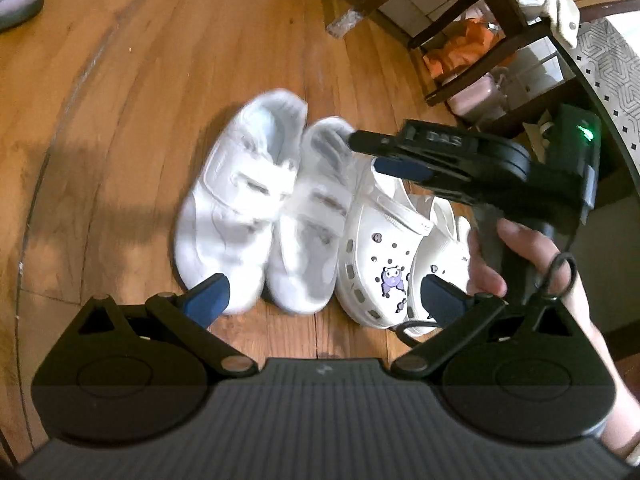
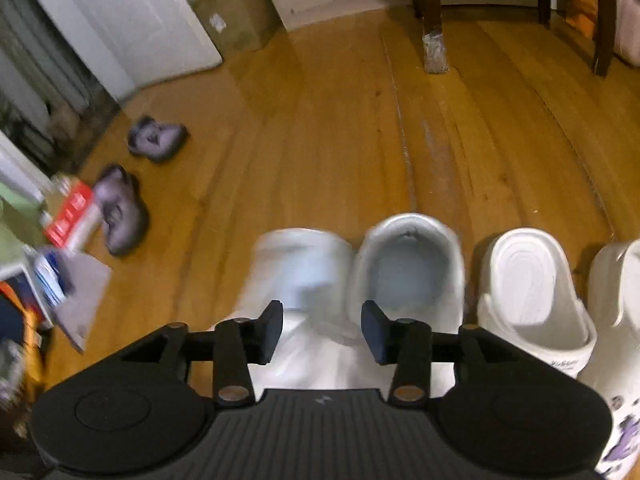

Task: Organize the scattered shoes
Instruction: 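Set the sneakers down beside the Crocs and open the right gripper, then close the right gripper on the fur collars of the brown slippers, then carry the brown slippers with the right gripper past the NEON slides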

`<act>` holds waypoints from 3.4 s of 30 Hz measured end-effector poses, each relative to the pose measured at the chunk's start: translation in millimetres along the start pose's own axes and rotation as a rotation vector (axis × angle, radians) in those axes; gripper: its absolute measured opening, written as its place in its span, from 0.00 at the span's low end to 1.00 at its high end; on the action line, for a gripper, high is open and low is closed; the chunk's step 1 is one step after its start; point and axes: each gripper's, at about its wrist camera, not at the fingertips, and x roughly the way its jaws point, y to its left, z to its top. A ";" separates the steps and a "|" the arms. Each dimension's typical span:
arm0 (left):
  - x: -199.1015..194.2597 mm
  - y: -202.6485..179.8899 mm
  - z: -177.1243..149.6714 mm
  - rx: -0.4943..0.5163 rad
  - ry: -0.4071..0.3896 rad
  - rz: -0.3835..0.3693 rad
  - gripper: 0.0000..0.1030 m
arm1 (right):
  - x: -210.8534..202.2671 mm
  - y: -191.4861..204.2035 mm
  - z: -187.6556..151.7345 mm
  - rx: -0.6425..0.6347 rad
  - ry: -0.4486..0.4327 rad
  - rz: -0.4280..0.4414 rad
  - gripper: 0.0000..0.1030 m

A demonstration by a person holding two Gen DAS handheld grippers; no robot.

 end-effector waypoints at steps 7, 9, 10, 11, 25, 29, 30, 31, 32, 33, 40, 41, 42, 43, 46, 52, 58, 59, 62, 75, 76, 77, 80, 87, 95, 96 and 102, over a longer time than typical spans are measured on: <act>-2.5 0.5 2.1 0.011 -0.023 0.076 1.00 | -34.0 -57.3 -53.4 0.266 0.093 0.121 0.48; -1.6 -5.5 -0.6 0.021 -0.017 0.069 1.00 | -55.1 -73.7 -77.8 0.328 0.092 0.177 0.48; -0.7 -8.9 -2.1 0.027 -0.012 0.064 1.00 | -67.3 -78.7 -91.2 0.334 0.090 0.185 0.48; 0.2 -12.3 -3.6 0.033 -0.007 0.059 1.00 | -82.2 -84.7 -108.9 0.333 0.092 0.180 0.48; 76.3 -32.4 -99.7 -0.194 0.408 -0.215 1.00 | -132.5 -137.2 -219.8 0.517 0.356 0.086 0.59; 74.2 -31.8 -115.2 -0.169 0.396 -0.130 1.00 | -121.0 -114.0 -237.3 0.368 0.419 0.077 0.58; 69.5 -31.6 -115.1 -0.166 0.375 -0.116 1.00 | -116.7 -104.2 -239.0 0.313 0.423 0.080 0.57; 62.7 -30.7 -114.6 -0.165 0.342 -0.092 1.00 | -117.6 -96.7 -241.4 0.266 0.422 0.079 0.56; 54.0 -28.9 -112.8 -0.162 0.301 -0.057 1.00 | -118.5 -89.2 -243.1 0.220 0.417 0.077 0.55; 50.3 -27.8 -110.7 -0.156 0.287 -0.038 1.00 | -119.1 -81.6 -244.6 0.173 0.412 0.075 0.54; 51.5 -11.3 -104.5 -0.155 0.282 -0.005 1.00 | -117.7 -30.6 -257.1 -0.137 0.189 0.031 0.56; 49.7 -12.3 -103.7 -0.141 0.269 -0.002 1.00 | -114.8 -22.3 -261.8 -0.203 0.159 0.012 0.57; 46.9 -13.5 -103.3 -0.127 0.252 0.002 1.00 | -113.2 -19.2 -263.8 -0.224 0.151 0.005 0.57; 42.0 -13.1 -102.4 -0.124 0.221 -0.003 1.00 | -109.2 -16.7 -266.7 -0.241 0.147 -0.001 0.57; 28.3 -5.9 -97.2 -0.143 0.133 -0.007 1.00 | -92.0 -8.5 -274.1 -0.281 0.141 -0.014 0.69; 34.0 -1.6 -94.7 -0.094 0.127 0.162 1.00 | -30.9 19.4 -271.2 -0.353 0.178 -0.086 0.78; 31.5 -6.9 -95.2 -0.058 0.094 0.196 1.00 | -27.6 19.6 -272.4 -0.369 0.054 -0.108 0.12; 28.9 -8.2 -95.1 -0.052 0.080 0.202 1.00 | -36.2 14.2 -272.0 -0.327 0.026 -0.094 0.11; 22.2 -12.9 -94.6 -0.024 0.045 0.200 1.00 | -62.8 0.4 -273.4 -0.260 -0.082 -0.095 0.11; 24.4 -66.2 -104.9 0.157 -0.042 0.037 1.00 | -180.4 -99.2 -254.7 -0.123 -0.525 -0.407 0.12; 26.8 -69.3 -105.3 0.156 -0.030 0.020 1.00 | -183.5 -110.8 -247.9 -0.105 -0.533 -0.421 0.12; 29.2 -72.4 -105.5 0.156 -0.021 0.003 1.00 | -190.5 -129.8 -237.9 -0.067 -0.535 -0.437 0.12; 40.8 -88.2 -108.8 0.194 -0.014 -0.016 1.00 | -207.0 -183.1 -213.5 0.046 -0.540 -0.496 0.12; 98.9 -140.1 -107.0 0.311 0.050 0.019 1.00 | -226.0 -296.5 -164.1 0.119 -0.538 -0.777 0.11; 150.7 -164.7 -116.0 0.364 0.114 0.020 1.00 | -236.4 -403.7 -145.8 0.249 -0.511 -0.960 0.11; 155.2 -166.9 -117.2 0.379 0.121 0.024 1.00 | -235.8 -411.1 -143.8 0.245 -0.504 -0.970 0.11; 169.7 -158.1 -123.4 0.361 0.170 0.002 1.00 | -212.8 -443.0 -106.3 0.218 -0.425 -0.969 0.11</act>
